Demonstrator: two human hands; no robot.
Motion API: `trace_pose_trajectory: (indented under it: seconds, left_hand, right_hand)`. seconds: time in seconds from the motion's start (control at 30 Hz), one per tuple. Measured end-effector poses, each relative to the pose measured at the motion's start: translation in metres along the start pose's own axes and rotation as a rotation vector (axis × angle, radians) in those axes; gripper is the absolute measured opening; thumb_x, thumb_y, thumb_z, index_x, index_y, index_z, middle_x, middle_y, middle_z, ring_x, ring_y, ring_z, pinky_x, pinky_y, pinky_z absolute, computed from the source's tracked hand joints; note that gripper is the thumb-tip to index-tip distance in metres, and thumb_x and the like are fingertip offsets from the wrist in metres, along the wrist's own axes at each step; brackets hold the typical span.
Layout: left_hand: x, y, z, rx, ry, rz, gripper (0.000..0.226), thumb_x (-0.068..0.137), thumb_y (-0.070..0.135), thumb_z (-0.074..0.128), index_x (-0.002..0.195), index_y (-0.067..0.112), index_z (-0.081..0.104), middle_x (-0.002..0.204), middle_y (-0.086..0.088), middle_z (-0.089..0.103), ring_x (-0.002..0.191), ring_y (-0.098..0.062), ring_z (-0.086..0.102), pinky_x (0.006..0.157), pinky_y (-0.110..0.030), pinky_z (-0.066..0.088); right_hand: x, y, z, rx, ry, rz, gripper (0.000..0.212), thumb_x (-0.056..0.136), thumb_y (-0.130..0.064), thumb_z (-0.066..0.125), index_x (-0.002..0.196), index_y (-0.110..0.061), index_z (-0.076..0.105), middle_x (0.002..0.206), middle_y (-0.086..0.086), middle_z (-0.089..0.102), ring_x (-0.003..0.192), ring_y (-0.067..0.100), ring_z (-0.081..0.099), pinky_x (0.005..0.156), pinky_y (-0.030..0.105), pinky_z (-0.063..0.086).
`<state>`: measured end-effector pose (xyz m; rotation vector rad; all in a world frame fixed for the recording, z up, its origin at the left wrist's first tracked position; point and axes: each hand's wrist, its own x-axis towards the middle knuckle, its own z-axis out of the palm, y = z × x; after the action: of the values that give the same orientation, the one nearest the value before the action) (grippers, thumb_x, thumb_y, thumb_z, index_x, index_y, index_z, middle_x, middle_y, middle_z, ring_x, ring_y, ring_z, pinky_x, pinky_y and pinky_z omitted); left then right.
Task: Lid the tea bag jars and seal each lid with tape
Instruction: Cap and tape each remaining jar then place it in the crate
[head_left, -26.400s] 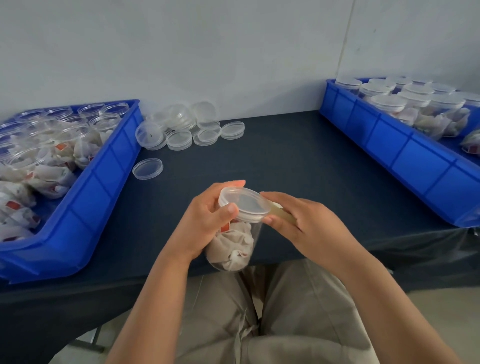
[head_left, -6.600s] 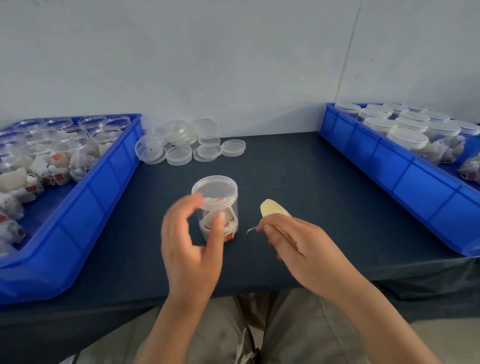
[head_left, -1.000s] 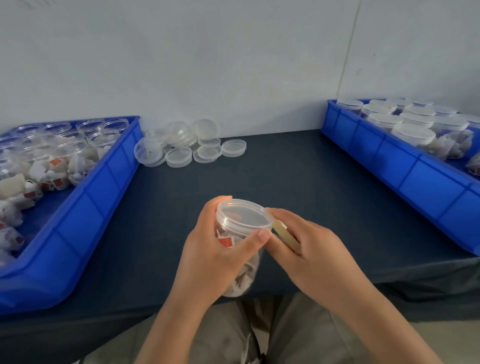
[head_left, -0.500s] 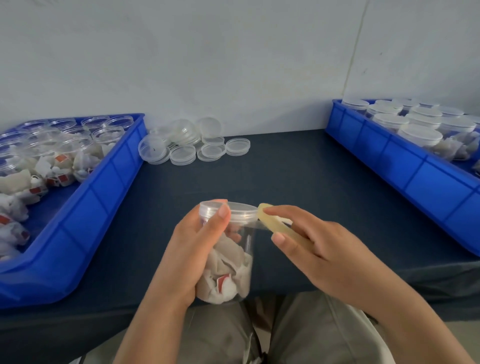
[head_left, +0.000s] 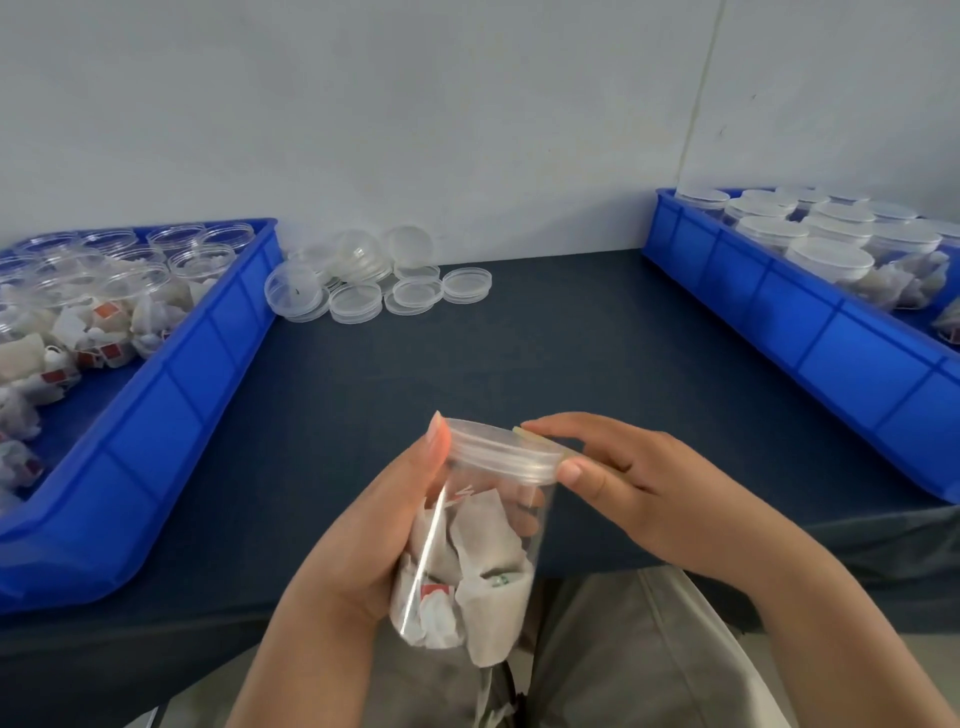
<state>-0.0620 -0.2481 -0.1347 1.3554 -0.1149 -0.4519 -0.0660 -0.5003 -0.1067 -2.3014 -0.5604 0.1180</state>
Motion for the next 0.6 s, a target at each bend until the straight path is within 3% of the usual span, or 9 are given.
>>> trace_pose_trajectory:
  seconds: [0.1, 0.17, 0.27, 0.37, 0.47, 0.6]
  left_hand:
    - [0.001, -0.006, -0.007, 0.041, 0.103, 0.082, 0.133, 0.046, 0.097, 0.079, 0.146, 0.01, 0.063, 0.149, -0.018, 0.061, 0.14, -0.038, 0.057, 0.121, -0.059, 0.04]
    - [0.001, -0.007, -0.005, 0.044, 0.07, 0.153, 0.115, 0.061, 0.091, 0.078, 0.141, 0.009, 0.066, 0.142, -0.022, 0.065, 0.133, -0.042, 0.062, 0.115, -0.059, 0.047]
    - [-0.003, -0.004, -0.004, 0.109, 0.131, 0.268, 0.084, 0.074, 0.088, 0.072, 0.126, 0.022, 0.076, 0.121, -0.016, 0.076, 0.111, -0.035, 0.074, 0.092, -0.045, 0.062]
    - [0.001, -0.001, -0.001, 0.216, 0.261, 0.375, 0.092, 0.069, 0.094, 0.068, 0.128, 0.023, 0.07, 0.117, -0.006, 0.078, 0.107, -0.026, 0.076, 0.087, -0.037, 0.063]
    - [-0.001, 0.002, 0.006, 0.362, 0.294, 0.432, 0.063, 0.089, 0.087, 0.05, 0.12, 0.037, 0.073, 0.113, 0.006, 0.078, 0.106, -0.014, 0.075, 0.08, -0.025, 0.061]
    - [0.003, 0.0, 0.013, 0.517, 0.479, 0.414, 0.054, 0.097, 0.078, 0.03, 0.118, 0.05, 0.071, 0.113, 0.024, 0.075, 0.108, 0.003, 0.07, 0.085, -0.025, 0.056]
  right_hand:
    - [0.0, 0.001, 0.004, 0.059, -0.056, -0.029, 0.059, 0.094, -0.087, 0.033, 0.148, -0.067, 0.04, 0.129, -0.046, 0.059, 0.121, -0.014, 0.058, 0.097, 0.014, 0.047]
    - [0.002, 0.003, 0.007, 0.087, -0.072, -0.045, 0.06, 0.094, -0.087, 0.035, 0.151, -0.066, 0.038, 0.144, -0.045, 0.05, 0.134, -0.015, 0.05, 0.108, 0.02, 0.043]
    - [0.004, 0.003, 0.01, 0.091, -0.035, -0.047, 0.062, 0.095, -0.086, 0.034, 0.152, -0.064, 0.038, 0.145, -0.048, 0.047, 0.135, -0.018, 0.047, 0.107, 0.019, 0.042]
    - [0.005, 0.001, 0.012, 0.097, 0.015, -0.035, 0.056, 0.098, -0.084, 0.034, 0.149, -0.062, 0.042, 0.142, -0.041, 0.054, 0.131, -0.01, 0.054, 0.106, 0.026, 0.048]
    - [0.005, -0.001, 0.014, 0.05, 0.06, 0.002, 0.056, 0.093, -0.091, 0.03, 0.139, -0.064, 0.045, 0.13, -0.036, 0.062, 0.117, -0.001, 0.064, 0.099, 0.037, 0.057]
    - [0.005, -0.007, 0.023, -0.013, 0.157, 0.048, 0.054, 0.093, -0.091, 0.024, 0.137, -0.066, 0.045, 0.12, -0.034, 0.067, 0.105, -0.001, 0.067, 0.091, 0.037, 0.059]
